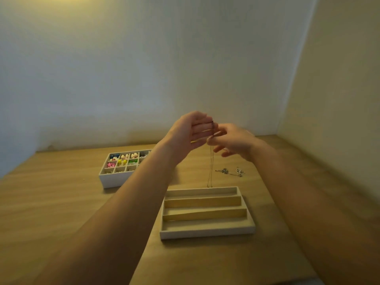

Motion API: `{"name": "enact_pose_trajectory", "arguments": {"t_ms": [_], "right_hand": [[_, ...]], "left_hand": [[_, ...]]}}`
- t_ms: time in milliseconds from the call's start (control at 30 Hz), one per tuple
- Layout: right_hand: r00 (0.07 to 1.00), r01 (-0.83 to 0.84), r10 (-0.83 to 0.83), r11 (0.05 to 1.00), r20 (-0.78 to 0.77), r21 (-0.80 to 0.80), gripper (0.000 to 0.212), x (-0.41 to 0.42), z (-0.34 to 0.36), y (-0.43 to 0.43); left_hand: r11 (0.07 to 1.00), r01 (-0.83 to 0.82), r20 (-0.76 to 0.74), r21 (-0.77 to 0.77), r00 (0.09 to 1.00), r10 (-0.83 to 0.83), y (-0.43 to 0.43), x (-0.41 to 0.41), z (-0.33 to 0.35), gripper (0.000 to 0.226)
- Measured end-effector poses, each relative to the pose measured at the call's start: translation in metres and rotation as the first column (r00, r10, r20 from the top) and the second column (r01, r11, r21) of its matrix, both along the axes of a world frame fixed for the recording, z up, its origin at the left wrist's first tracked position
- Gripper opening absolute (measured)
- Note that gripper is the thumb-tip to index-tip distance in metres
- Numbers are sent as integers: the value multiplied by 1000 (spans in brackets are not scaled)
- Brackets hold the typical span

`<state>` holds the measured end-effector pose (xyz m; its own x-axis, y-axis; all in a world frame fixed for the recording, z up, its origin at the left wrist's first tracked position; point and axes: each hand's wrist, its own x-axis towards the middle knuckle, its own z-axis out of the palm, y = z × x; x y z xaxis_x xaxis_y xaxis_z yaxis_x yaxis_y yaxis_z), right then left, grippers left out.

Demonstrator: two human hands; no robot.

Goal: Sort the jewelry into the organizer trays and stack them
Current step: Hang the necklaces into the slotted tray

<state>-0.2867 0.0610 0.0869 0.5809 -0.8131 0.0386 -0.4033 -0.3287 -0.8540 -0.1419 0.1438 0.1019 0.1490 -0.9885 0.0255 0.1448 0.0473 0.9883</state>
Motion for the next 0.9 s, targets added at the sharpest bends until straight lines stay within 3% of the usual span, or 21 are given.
{"name": "enact_pose_trajectory", "arguments": {"t_ms": [233, 467, 733, 900], "right_hand": [[994, -93, 95, 995, -60, 27, 16, 6, -21, 6], [987, -120, 130, 987, -93, 103, 20, -12, -54, -6], [979, -146, 69, 894, 192, 424, 14, -45, -84, -14], [936, -218, 29, 831, 350, 512, 21, -47, -95, -14]], "left_hand": [[998, 44, -66, -53, 997, -47, 11, 0, 21, 38], [994, -86, -261, -61, 963, 67, 18, 20, 26, 27], [975, -221, -328, 35, 918, 220, 29, 56, 0, 21], [972, -226, -314, 69, 920, 236, 32, 64, -16, 21]]}}
